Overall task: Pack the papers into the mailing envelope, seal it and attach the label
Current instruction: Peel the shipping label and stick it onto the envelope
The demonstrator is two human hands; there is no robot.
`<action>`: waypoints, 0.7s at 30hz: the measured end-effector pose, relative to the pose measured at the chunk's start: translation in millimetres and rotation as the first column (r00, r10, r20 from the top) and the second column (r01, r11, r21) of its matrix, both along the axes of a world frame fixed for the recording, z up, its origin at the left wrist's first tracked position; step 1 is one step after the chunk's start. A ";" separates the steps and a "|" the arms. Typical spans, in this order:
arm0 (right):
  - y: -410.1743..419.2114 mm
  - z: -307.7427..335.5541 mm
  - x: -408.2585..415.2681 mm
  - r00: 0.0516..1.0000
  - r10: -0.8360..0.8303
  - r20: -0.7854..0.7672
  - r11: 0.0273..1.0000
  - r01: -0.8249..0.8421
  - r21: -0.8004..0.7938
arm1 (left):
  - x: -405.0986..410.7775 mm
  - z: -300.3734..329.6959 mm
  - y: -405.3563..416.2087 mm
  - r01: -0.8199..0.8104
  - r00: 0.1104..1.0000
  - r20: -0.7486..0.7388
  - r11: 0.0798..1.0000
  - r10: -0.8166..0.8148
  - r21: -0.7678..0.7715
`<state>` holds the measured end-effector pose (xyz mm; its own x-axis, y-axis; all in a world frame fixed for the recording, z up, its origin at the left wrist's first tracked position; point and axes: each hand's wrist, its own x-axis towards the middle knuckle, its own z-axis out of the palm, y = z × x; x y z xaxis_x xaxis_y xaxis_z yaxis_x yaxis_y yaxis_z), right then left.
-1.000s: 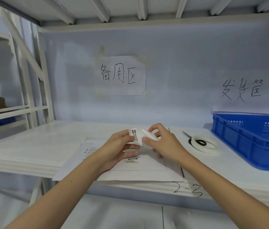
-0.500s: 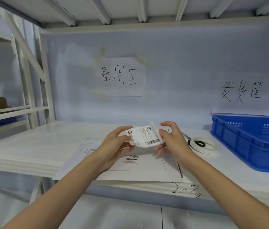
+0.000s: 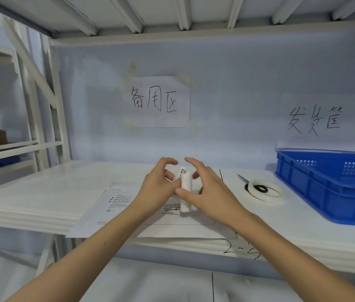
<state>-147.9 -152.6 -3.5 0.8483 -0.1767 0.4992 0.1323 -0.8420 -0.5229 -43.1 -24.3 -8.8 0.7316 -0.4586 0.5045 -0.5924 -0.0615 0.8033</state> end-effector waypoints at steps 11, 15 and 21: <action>-21.6 -8.9 7.3 0.979 -0.166 0.115 0.977 0.180 -0.116 | 5.6 -5.5 7.3 0.223 0.854 -0.388 0.918 -0.346 -0.328; -16.0 -6.9 6.0 0.958 -0.212 0.193 0.874 0.275 -0.401 | 2.1 -9.7 3.8 0.256 0.819 -0.418 0.902 -0.393 -0.347; 1.9 -3.0 6.2 0.990 -0.133 0.042 0.964 0.139 -0.228 | -1.3 -11.6 3.4 0.359 0.792 -0.399 0.881 -0.463 -0.308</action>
<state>-141.7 -150.7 -6.4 0.8105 -0.1680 0.5611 0.0188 -0.9500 -0.3116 -44.4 -20.9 -20.5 0.6636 -0.6915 0.2853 -0.0947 0.3007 0.9490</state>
